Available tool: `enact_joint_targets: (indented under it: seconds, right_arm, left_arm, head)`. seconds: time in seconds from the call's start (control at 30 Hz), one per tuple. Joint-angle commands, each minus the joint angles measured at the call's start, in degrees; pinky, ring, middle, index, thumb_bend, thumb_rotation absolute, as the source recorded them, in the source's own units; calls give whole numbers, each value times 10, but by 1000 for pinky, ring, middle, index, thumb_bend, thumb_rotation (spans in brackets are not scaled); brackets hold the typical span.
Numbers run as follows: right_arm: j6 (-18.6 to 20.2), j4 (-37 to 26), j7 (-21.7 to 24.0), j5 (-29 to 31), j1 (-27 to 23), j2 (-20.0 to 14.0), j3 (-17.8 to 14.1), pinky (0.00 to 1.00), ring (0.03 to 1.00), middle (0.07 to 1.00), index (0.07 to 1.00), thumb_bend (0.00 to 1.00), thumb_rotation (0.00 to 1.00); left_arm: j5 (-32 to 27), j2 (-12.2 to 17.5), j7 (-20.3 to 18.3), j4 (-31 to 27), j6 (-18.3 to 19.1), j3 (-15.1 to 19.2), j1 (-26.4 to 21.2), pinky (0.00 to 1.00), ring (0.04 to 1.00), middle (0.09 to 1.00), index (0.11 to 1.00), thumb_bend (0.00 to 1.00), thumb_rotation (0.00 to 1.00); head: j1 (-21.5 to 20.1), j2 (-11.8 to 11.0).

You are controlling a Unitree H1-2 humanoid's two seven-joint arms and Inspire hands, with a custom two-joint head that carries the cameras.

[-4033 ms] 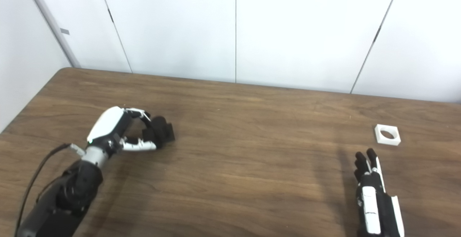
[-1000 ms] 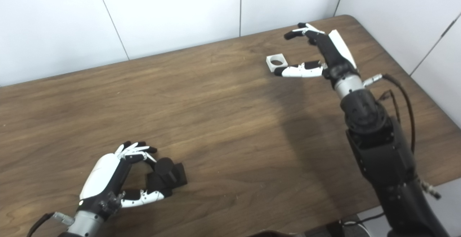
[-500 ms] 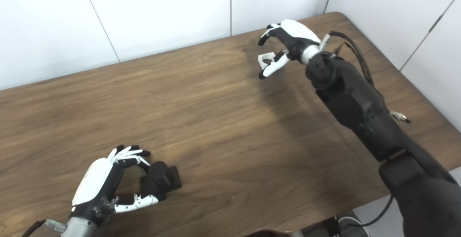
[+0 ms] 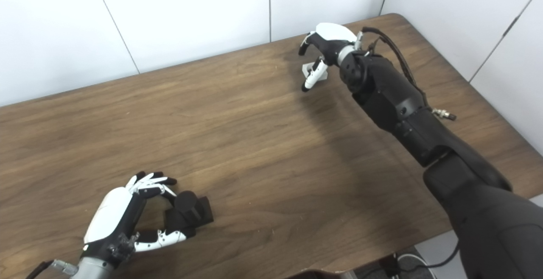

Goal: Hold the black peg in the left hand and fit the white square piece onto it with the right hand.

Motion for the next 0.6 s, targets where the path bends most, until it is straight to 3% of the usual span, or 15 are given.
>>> enact_joint_targets:
  seconds: [0.0,0.57]
  right_arm:
    - [-5,-3,-1,-13,-37,-18,-7,1000,1000,938,717,868,175]
    - [-1,11,44,-43,-52,-34,0,1000,992,912,691,852,163]
  left_arm:
    - [-4,9,-46,7,10,-17,26,1000,874,793,486,519,46]
    - [-3,9,-50,0,13,-18,25,997,872,792,486,519,46]
  head:
    - [-1,0]
    - [-3,1]
